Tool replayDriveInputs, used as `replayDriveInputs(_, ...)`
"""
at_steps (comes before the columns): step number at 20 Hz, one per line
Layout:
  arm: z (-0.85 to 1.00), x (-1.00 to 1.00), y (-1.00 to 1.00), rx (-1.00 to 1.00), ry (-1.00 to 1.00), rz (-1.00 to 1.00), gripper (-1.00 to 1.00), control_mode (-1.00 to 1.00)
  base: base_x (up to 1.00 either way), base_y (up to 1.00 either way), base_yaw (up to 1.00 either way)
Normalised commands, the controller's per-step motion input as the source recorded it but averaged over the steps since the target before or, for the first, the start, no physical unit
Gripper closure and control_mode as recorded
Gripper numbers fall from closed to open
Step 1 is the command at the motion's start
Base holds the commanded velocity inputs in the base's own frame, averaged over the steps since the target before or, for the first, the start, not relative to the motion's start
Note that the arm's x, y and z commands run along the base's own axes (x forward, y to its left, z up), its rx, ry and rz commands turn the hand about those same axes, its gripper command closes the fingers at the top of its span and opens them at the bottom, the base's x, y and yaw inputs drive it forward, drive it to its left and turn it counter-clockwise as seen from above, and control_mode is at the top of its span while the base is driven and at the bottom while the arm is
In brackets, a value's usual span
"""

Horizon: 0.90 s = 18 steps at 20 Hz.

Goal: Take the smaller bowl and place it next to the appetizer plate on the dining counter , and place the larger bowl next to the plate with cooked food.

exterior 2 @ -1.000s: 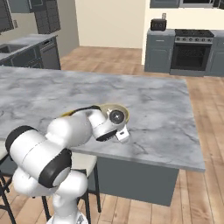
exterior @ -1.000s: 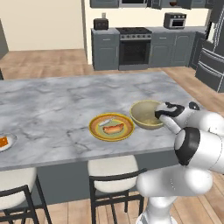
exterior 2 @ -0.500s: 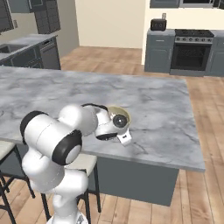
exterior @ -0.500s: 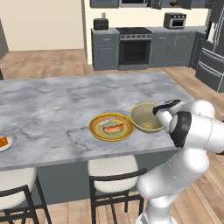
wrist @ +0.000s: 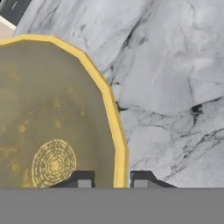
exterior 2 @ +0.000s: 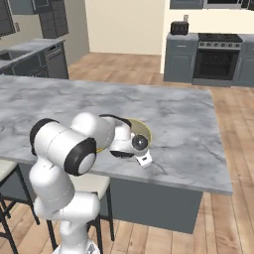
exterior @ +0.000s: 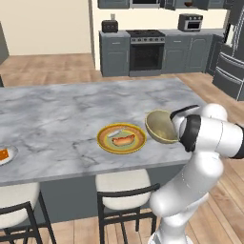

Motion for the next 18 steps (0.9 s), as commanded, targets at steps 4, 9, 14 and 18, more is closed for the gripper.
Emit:
replayDriveInputs(4, 0.58, -0.03, 0.00, 0.00, -0.03, 0.00, -1.00, -1.00, 0.00, 0.00, 0.00)
replayDriveInputs(9, 0.87, -0.10, 0.00, 0.00, -0.01, 0.00, -1.00, -1.00, 0.00, 0.00, 0.00)
replayDriveInputs(14, 0.96, -0.50, 0.21, 0.00, 0.00, 0.05, -1.00, -1.00, 0.00, 0.00, 0.00)
replayDriveInputs(18, 1.00, -0.43, 0.02, 0.00, 0.09, 0.04, -1.00, -1.00, 0.00, 0.00, 0.00)
